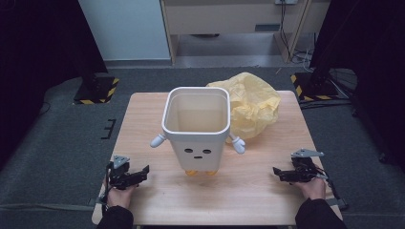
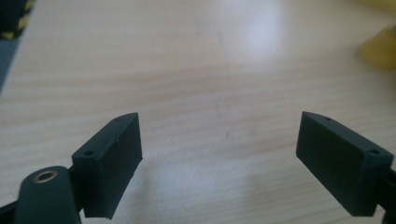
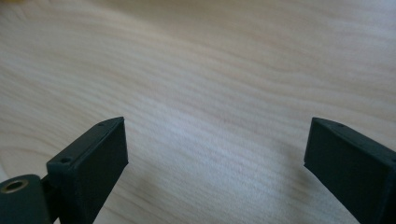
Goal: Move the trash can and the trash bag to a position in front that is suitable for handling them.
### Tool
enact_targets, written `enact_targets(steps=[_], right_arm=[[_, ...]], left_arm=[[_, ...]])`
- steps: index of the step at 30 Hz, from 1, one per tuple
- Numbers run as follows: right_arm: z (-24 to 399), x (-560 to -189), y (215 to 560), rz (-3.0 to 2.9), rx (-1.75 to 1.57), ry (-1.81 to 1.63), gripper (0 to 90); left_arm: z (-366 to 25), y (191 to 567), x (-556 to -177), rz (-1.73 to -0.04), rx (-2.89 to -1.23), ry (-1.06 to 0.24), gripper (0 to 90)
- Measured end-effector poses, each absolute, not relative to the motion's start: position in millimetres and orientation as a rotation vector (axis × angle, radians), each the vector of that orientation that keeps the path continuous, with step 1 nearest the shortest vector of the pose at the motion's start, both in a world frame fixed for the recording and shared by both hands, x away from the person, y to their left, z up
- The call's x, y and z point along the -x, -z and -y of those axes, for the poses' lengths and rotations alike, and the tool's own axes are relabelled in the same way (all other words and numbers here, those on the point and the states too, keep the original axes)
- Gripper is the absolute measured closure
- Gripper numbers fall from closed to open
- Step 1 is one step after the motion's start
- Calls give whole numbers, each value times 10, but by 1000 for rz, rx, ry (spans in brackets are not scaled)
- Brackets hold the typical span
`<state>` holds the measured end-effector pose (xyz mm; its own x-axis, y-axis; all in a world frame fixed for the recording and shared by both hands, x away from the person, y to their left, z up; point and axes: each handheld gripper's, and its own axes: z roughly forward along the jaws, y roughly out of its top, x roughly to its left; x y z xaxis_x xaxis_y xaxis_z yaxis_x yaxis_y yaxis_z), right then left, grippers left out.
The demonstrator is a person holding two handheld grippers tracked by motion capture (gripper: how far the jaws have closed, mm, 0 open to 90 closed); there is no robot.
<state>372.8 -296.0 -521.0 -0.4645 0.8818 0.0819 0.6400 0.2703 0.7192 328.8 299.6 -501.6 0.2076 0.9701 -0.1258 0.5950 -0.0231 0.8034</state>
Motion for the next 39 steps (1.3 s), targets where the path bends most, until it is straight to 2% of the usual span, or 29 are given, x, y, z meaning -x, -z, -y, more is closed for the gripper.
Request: enact_targets(steps=[6, 10, 18, 28, 34, 39], right_arm=[[2909, -3653, 4941, -2078, -1364, -1167, 146], [2843, -3586, 4675, -1987, -1305, -1318, 181], [2720, -3553, 4363, -1965, -1224, -1405, 205], [2431, -3500, 3968, -1969, -1075, -1513, 227], [2106, -3497, 3856, -2031, -975, -1571, 267], [1857, -3563, 3942, -2110, -937, -1563, 328]], left_arm=[[-2897, 4741, -3163, -1329, -1657, -645, 188], [-2865, 4593, -3116, -1292, -1622, -652, 232], [-2855, 4322, -3029, -1230, -1564, -683, 289], [-2638, 4070, -3059, -1112, -1564, -678, 330], [-2442, 4038, -3200, -1067, -1600, -662, 352], [-2344, 4104, -3285, -1047, -1624, -628, 431]])
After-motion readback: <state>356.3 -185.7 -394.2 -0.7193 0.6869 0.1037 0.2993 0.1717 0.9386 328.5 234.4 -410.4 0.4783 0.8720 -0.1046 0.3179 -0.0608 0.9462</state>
